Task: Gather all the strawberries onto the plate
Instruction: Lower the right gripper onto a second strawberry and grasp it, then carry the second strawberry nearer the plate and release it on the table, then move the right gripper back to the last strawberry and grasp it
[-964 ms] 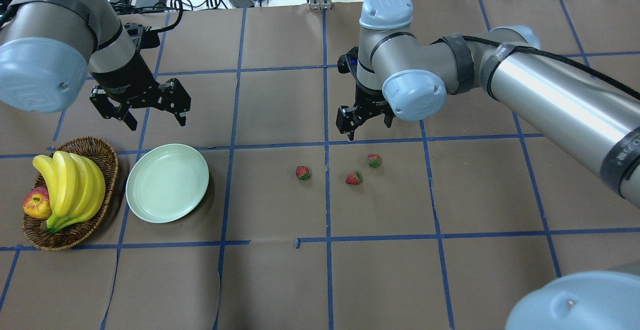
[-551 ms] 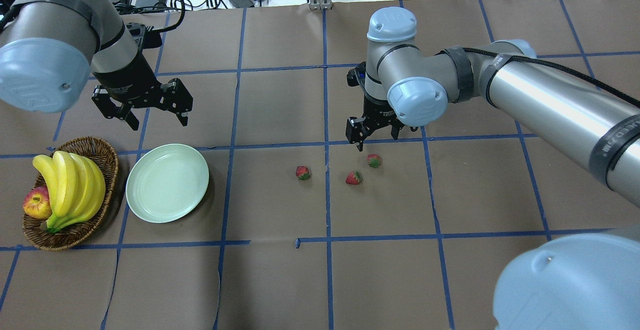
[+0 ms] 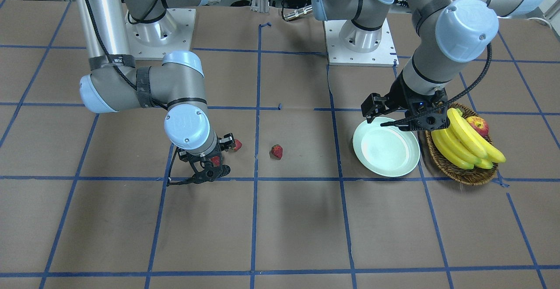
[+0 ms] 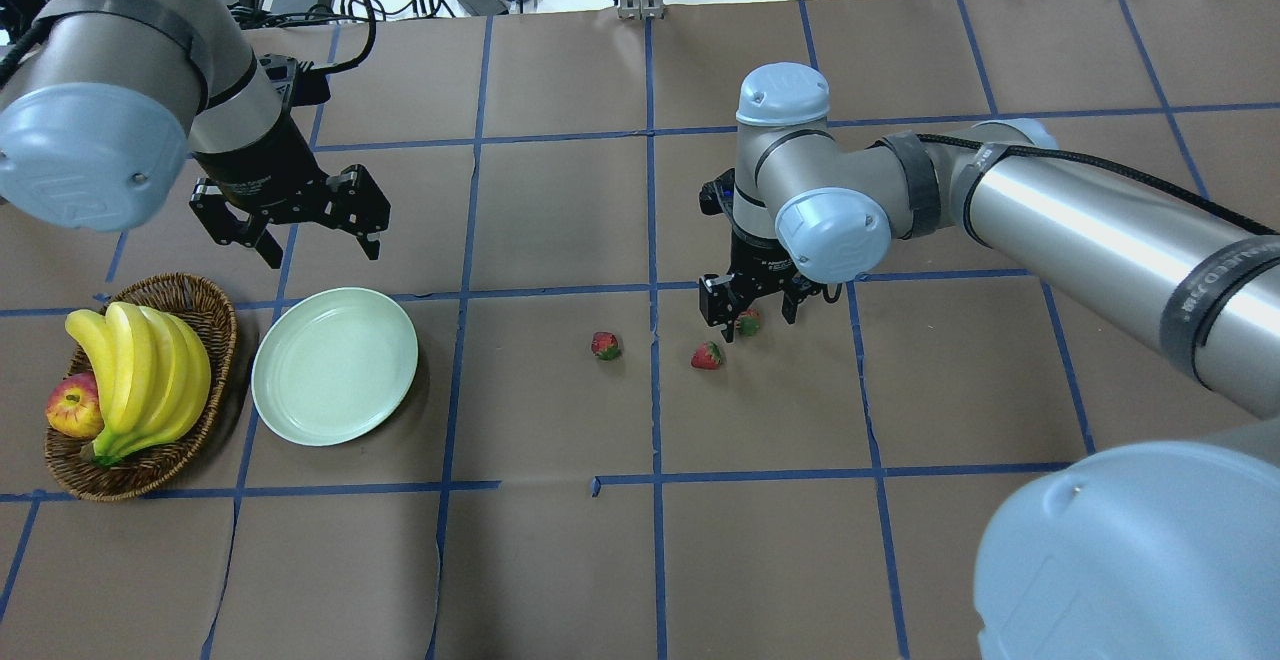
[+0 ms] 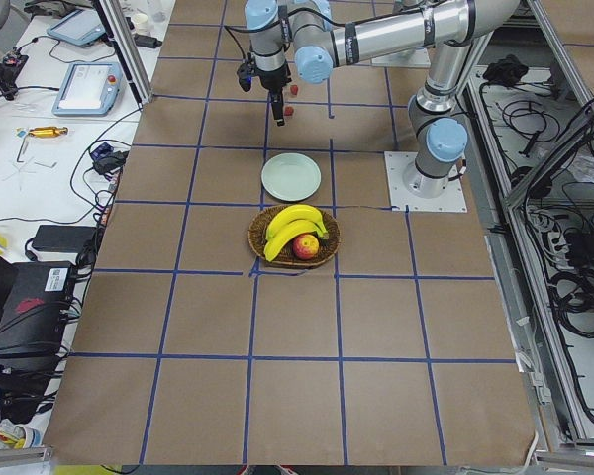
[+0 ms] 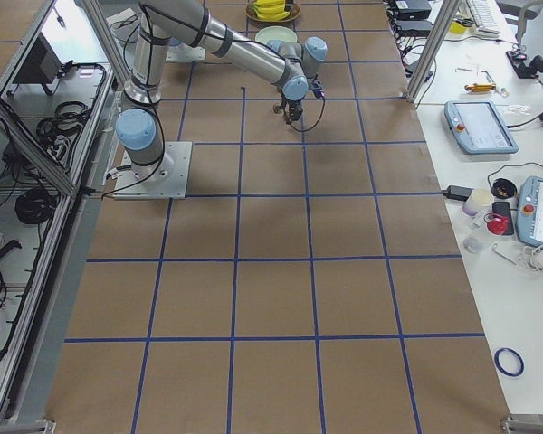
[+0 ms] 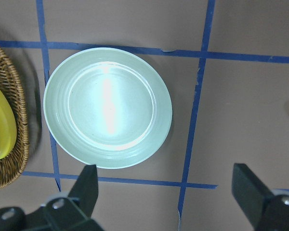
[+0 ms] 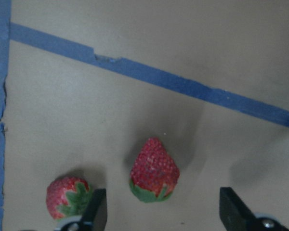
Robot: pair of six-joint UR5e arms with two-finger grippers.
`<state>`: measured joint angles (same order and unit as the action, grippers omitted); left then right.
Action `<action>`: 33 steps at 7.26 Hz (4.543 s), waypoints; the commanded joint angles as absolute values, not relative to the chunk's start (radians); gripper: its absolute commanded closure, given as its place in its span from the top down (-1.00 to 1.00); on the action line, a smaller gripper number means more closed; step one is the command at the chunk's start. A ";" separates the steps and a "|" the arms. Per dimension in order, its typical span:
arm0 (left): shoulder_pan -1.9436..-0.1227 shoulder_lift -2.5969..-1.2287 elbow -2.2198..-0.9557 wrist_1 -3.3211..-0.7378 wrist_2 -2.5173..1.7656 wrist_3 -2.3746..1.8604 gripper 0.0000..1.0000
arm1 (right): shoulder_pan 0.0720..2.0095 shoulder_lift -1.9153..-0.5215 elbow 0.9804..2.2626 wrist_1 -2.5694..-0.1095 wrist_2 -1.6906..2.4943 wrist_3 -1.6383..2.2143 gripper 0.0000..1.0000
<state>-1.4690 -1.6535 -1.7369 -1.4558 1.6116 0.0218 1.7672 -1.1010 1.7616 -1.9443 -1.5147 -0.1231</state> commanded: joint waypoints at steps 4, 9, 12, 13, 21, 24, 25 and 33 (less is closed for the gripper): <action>-1.468 -1.652 -1.750 -1.454 1.614 0.023 1.00 | 1.767 -1.081 1.746 -1.976 -1.517 -0.124 0.38; -1.468 -1.651 -1.749 -1.454 1.615 0.023 1.00 | 1.769 -1.091 1.744 -1.977 -1.528 -0.135 -1.00; -1.467 -1.646 -1.746 -1.454 1.621 0.037 1.00 | 1.778 -1.156 1.623 -1.965 -1.479 -0.121 -1.00; -1.466 -1.643 -1.746 -1.454 1.623 0.038 1.00 | 1.801 -1.158 1.603 -1.960 -1.448 -0.071 -1.00; -1.465 -1.649 -1.750 -1.454 1.611 0.021 1.00 | 2.068 -0.999 1.577 -2.114 -1.310 0.095 -0.94; -1.465 -1.649 -1.750 -1.454 1.612 0.021 1.00 | 2.074 -0.986 1.580 -2.117 -1.308 0.080 0.50; -1.465 -1.649 -1.750 -1.454 1.612 0.021 1.00 | 2.074 -0.986 1.580 -2.117 -1.307 0.080 0.60; -1.465 -1.652 -1.752 -1.456 1.612 0.023 1.00 | 1.887 -1.186 1.597 -1.832 -1.489 -0.156 1.00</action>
<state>-1.4637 -1.6506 -1.7506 -1.4547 1.6139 0.0242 1.9461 -1.1653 1.5819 -1.9086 -1.4663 -0.0499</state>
